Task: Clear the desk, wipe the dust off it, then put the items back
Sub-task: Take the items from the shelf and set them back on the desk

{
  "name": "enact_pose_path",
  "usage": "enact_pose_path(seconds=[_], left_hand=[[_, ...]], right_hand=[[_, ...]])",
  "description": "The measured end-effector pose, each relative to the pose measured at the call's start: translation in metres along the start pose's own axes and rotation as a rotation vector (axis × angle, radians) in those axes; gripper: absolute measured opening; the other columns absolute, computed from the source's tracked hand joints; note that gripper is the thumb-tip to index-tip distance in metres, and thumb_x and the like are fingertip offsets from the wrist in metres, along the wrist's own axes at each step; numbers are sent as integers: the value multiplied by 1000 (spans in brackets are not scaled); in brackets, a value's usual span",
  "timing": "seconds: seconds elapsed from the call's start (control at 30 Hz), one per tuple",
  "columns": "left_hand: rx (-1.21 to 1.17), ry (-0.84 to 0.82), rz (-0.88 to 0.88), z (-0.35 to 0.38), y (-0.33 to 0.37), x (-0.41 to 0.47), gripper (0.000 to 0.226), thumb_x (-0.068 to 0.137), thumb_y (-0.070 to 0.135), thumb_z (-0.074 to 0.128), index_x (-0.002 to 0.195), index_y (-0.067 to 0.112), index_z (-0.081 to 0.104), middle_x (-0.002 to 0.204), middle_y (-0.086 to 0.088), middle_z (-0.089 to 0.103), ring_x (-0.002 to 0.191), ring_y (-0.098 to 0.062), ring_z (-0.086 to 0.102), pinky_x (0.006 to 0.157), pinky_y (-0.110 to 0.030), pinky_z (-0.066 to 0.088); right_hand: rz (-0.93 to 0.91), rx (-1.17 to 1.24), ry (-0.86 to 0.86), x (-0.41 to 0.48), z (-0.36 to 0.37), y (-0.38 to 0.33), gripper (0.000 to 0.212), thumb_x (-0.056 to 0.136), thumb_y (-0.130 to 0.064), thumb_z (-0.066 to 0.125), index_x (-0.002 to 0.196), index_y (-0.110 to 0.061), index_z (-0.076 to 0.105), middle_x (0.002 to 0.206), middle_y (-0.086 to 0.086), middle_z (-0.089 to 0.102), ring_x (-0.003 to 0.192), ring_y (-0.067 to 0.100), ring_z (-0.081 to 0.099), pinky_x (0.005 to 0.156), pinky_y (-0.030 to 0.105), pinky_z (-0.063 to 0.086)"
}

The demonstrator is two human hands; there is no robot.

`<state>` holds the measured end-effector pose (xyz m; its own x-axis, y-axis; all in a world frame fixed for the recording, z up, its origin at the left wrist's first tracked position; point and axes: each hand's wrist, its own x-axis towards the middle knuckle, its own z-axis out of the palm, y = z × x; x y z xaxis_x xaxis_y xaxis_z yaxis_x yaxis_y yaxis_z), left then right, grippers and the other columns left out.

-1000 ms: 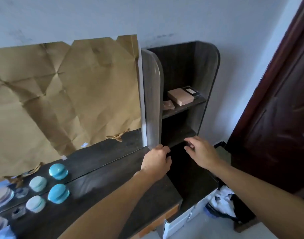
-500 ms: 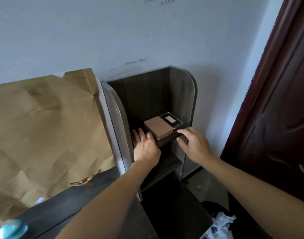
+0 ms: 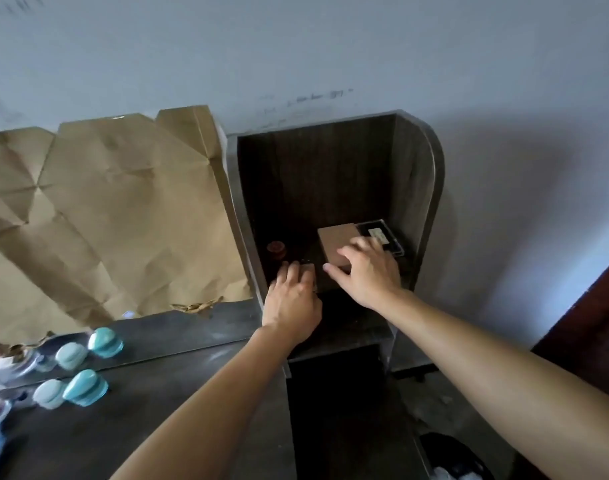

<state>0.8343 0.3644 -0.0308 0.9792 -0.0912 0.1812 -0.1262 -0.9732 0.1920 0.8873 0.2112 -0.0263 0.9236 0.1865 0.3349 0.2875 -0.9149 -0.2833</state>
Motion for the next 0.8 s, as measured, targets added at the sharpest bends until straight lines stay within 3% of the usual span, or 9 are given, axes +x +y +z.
enact_pose_path(seconds=[0.13, 0.3, 0.4, 0.53, 0.7, 0.8], left_hand=[[90, 2, 31, -7, -1, -14, 56, 86, 13, 53, 139, 16, 37, 129, -10, 41, 119, -30, 41, 100, -37, 38], [82, 10, 48, -13, -5, -34, 56, 81, 10, 59, 134, 15, 43, 121, -11, 42, 109, -31, 43, 94, -37, 40], [64, -3, 44, -15, -14, -50, 55, 79, 13, 63, 131, 14, 44, 122, -11, 40, 111, -30, 39, 96, -36, 40], [42, -18, 50, -16, -32, -74, 58, 80, 19, 66, 133, 16, 42, 125, -9, 39, 115, -29, 39, 99, -35, 39], [26, -30, 39, -19, -58, -110, 52, 81, 22, 65, 129, 19, 44, 119, -6, 39, 108, -24, 39, 96, -33, 40], [7, -33, 26, -17, -80, -130, 50, 79, 20, 64, 125, 19, 46, 118, -6, 40, 107, -26, 41, 95, -33, 39]], right_hand=[[34, -62, -50, 2, -1, -10, 55, 83, -58, 55, 123, -20, 53, 129, 6, 48, 121, 29, 39, 87, 44, 44], [32, 14, -35, -2, -3, -8, 43, 79, -43, 64, 114, -18, 56, 121, 6, 52, 117, 29, 41, 83, 39, 43], [29, 33, 10, -7, -5, -6, 39, 80, -44, 64, 106, -16, 57, 116, 7, 55, 112, 30, 44, 76, 36, 41], [139, -3, -19, -5, -3, -21, 61, 75, -61, 63, 113, -14, 53, 117, 12, 55, 110, 33, 47, 82, 43, 47], [246, -7, -5, -5, -2, -43, 52, 75, -45, 69, 113, -12, 55, 116, 18, 56, 106, 38, 49, 85, 45, 47], [298, -12, -37, -22, 0, -60, 65, 70, -50, 67, 121, -13, 48, 120, 17, 53, 108, 39, 50, 88, 46, 43]])
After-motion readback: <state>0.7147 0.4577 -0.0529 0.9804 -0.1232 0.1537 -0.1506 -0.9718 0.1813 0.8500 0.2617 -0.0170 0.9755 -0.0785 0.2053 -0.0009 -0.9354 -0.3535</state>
